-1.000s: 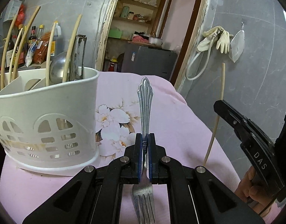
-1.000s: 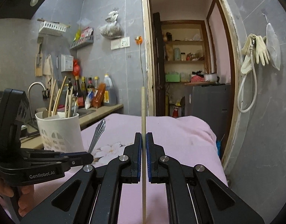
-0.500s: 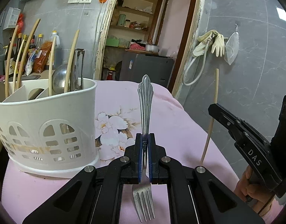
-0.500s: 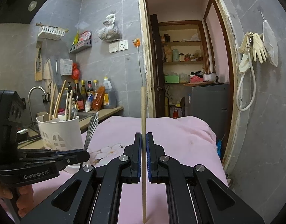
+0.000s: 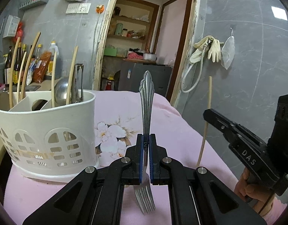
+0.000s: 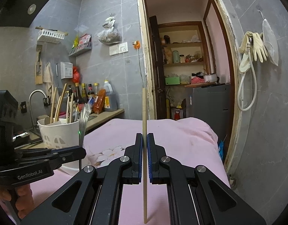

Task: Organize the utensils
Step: 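Lift the fork and chopstick and carry both toward the white holder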

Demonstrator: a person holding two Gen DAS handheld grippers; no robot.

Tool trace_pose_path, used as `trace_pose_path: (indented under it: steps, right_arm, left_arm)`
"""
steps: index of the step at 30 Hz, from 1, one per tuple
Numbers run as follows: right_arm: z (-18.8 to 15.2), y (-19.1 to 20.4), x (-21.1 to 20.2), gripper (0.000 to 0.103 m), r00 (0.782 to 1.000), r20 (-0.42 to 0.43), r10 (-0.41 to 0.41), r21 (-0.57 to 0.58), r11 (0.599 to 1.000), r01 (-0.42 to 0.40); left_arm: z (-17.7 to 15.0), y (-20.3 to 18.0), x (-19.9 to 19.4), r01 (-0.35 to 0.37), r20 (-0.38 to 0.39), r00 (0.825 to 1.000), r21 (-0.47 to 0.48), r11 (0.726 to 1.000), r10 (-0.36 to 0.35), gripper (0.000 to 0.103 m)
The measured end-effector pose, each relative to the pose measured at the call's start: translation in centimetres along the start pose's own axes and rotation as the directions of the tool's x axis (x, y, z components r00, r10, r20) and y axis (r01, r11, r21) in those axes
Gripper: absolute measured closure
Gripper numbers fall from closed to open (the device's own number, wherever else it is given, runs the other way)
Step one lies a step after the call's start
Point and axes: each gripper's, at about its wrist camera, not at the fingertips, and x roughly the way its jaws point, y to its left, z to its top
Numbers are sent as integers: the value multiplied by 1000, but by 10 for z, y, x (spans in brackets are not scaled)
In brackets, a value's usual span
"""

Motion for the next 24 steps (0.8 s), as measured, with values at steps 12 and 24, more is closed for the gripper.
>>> trace_pose_path:
  steps: [12, 24]
  right_arm:
    - [0, -3, 0, 100, 1000, -6, 9, 22, 1000, -9]
    - [2, 15, -18, 100, 996, 87, -10, -54, 998, 14]
  left_arm:
    - [-2, -2, -1, 18, -9, 1000, 4, 1000, -18, 103]
    - [2, -5, -22, -16, 89, 996, 50, 999, 11, 103]
